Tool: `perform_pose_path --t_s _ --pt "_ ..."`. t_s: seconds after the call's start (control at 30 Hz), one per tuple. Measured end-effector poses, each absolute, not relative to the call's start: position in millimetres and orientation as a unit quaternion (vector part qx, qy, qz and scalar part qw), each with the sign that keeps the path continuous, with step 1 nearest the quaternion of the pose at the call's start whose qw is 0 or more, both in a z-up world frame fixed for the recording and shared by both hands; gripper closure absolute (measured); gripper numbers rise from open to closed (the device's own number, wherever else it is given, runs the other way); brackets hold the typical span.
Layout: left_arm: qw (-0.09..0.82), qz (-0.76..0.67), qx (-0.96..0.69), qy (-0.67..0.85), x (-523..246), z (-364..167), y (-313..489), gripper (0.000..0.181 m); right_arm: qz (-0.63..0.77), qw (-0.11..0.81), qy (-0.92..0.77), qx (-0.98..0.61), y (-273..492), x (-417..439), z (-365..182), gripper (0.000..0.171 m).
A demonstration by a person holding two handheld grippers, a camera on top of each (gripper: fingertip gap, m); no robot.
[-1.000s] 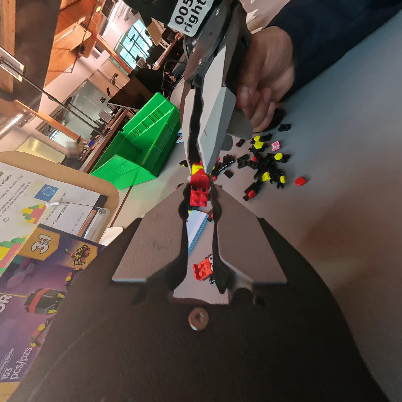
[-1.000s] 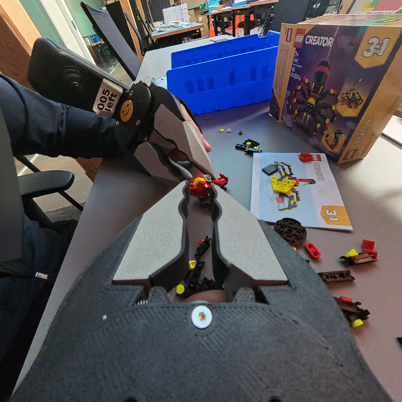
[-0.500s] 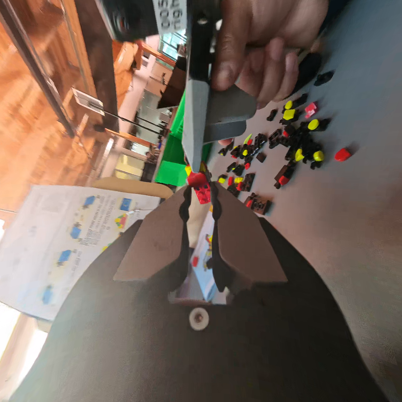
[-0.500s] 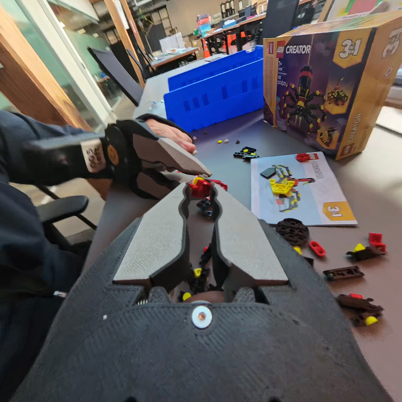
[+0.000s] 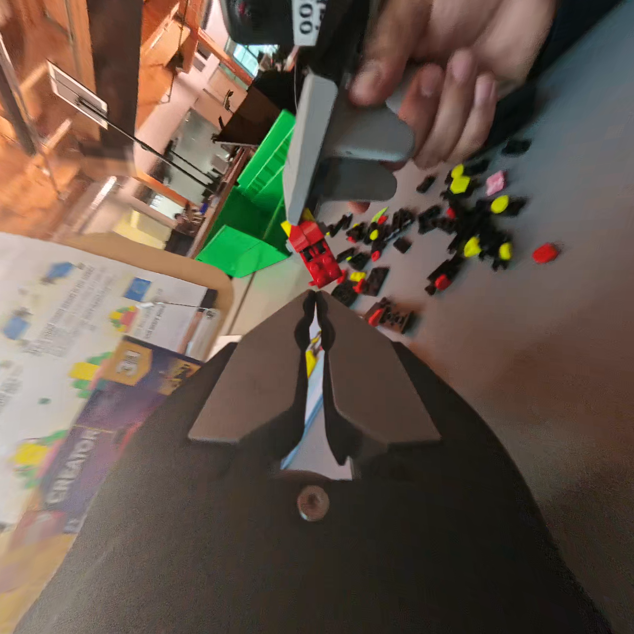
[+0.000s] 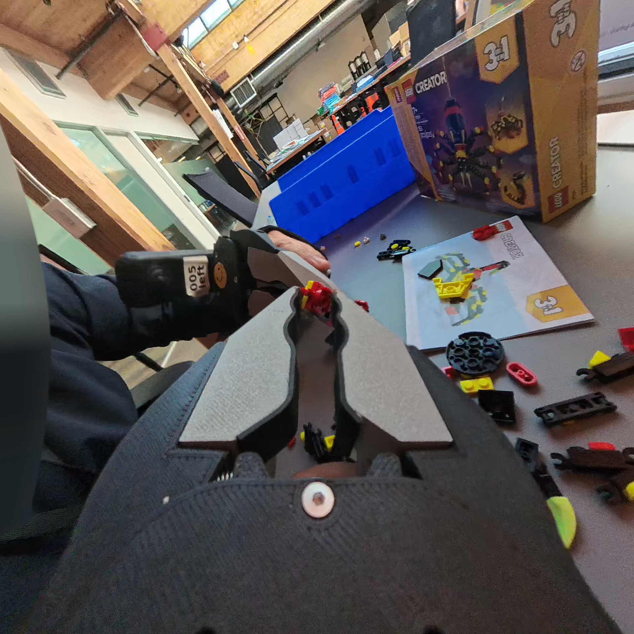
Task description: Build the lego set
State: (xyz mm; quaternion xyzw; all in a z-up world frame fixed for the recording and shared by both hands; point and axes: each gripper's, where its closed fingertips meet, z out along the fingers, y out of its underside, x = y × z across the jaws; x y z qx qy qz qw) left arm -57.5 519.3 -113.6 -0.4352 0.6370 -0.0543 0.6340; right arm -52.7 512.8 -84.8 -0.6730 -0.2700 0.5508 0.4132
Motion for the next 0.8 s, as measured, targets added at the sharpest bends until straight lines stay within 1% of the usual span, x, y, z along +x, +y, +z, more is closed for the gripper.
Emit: perform_pose_path --t_s 0.03,0.07,0.17,0.27,0.3,0.33,0.53,0.67,0.7,0.77,0.8 --pt "0.626 -0.096 -0.453 0.628 -56 -114 518 0.181 0.54 0.422 -0.271 -0.676 515 -52 -86 0.157" --pt "0.618 -0.127 -0.468 0.619 -55 -112 517 0.181 0.531 0.429 -0.275 -0.677 516 -53 -87 0.157" --pt "0.628 -0.169 -0.481 0.588 -53 -97 517 0.172 0.504 0.452 -0.28 -0.68 519 -56 -87 0.158" --pt "0.633 -0.176 -0.486 0.577 -49 -93 513 0.16 0.48 0.485 -0.271 -0.679 523 -58 -83 0.158" --pt "0.638 -0.169 -0.49 0.569 -49 -91 515 0.161 0.482 0.485 -0.264 -0.681 523 -59 -83 0.158" --pt "0.644 -0.159 -0.499 0.558 -50 -89 518 0.166 0.486 0.483 -0.251 -0.683 524 -60 -83 0.158" --pt "0.647 -0.106 -0.494 0.572 -49 -94 522 0.165 0.524 0.442 -0.204 -0.699 528 -59 -90 0.158" --pt "0.643 -0.083 -0.492 0.582 -50 -98 525 0.165 0.514 0.44 -0.194 -0.71 530 -59 -94 0.157" --pt "0.644 -0.071 -0.488 0.585 -50 -98 525 0.165 0.512 0.44 -0.193 -0.712 530 -59 -94 0.157" --pt "0.656 -0.048 -0.476 0.584 -50 -96 525 0.156 0.522 0.431 -0.187 -0.712 529 -60 -94 0.157" --pt "0.658 -0.04 -0.47 0.587 -49 -96 524 0.156 0.532 0.426 -0.18 -0.709 529 -60 -94 0.158"
